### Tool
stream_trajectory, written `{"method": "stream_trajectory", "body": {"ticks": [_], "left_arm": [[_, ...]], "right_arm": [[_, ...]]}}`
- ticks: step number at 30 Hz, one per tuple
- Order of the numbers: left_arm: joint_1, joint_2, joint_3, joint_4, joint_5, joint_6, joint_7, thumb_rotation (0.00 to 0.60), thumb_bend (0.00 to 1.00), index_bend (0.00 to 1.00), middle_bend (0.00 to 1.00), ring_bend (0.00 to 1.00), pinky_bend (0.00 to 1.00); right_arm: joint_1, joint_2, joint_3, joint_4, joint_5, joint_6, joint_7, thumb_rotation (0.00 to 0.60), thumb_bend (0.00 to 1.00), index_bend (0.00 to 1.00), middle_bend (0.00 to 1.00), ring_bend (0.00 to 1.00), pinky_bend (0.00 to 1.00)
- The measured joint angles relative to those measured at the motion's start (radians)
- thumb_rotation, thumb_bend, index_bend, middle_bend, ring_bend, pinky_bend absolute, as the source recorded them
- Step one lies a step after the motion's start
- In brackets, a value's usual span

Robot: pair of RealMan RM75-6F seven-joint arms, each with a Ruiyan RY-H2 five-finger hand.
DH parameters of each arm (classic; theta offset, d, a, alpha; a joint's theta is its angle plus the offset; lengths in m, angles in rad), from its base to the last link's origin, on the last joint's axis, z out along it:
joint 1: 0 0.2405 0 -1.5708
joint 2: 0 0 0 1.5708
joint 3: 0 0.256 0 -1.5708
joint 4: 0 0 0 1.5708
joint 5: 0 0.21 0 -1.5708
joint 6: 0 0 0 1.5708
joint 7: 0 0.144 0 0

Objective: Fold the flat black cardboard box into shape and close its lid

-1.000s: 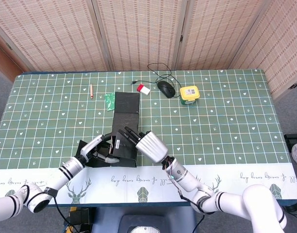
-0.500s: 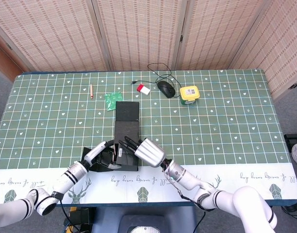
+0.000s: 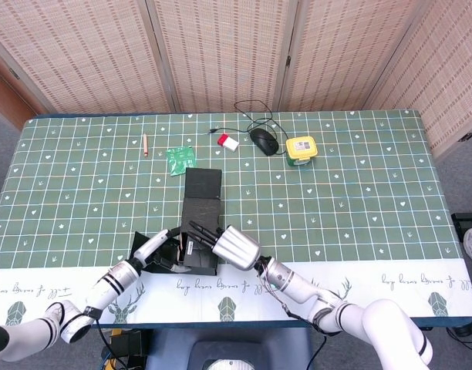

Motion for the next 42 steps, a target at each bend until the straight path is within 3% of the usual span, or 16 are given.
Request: {"method": "stream_trajectory", "body": {"ticks": [10,17,36,42], "left_arm": [[0.003,-0.018,0.017,0.028,0.017,0.019,0.020,0.600,0.04,0.20,0.22,0.67,0.59],[0.005,-0.024,0.020,0.037,0.020,0.030,0.040,0.600,0.04,0.20,0.22,0.67,0.59],[0.007,-0.027,0.029,0.039,0.022,0.037,0.074,0.600,0.04,0.17,0.19,0.73,0.59],[0.005,-0.021,0.031,0.023,0.025,0.039,0.087,0.600,0.04,0.12,0.16,0.63,0.59]], "right_arm": [[0.027,0.002,-0.036,0.033,-0.047,0.002,0.052,0.600,0.37,0.02,0.13,0.67,0.92],[0.047,0.026,-0.059,0.019,-0.076,-0.006,0.065,0.600,0.40,0.15,0.19,0.71,0.92],[0.096,0.125,-0.084,-0.110,-0.096,-0.109,0.023,0.600,0.44,0.23,0.30,0.75,0.92],[0.106,0.156,-0.083,-0.151,-0.096,-0.135,0.001,0.600,0.44,0.23,0.30,0.75,0.92]]}}
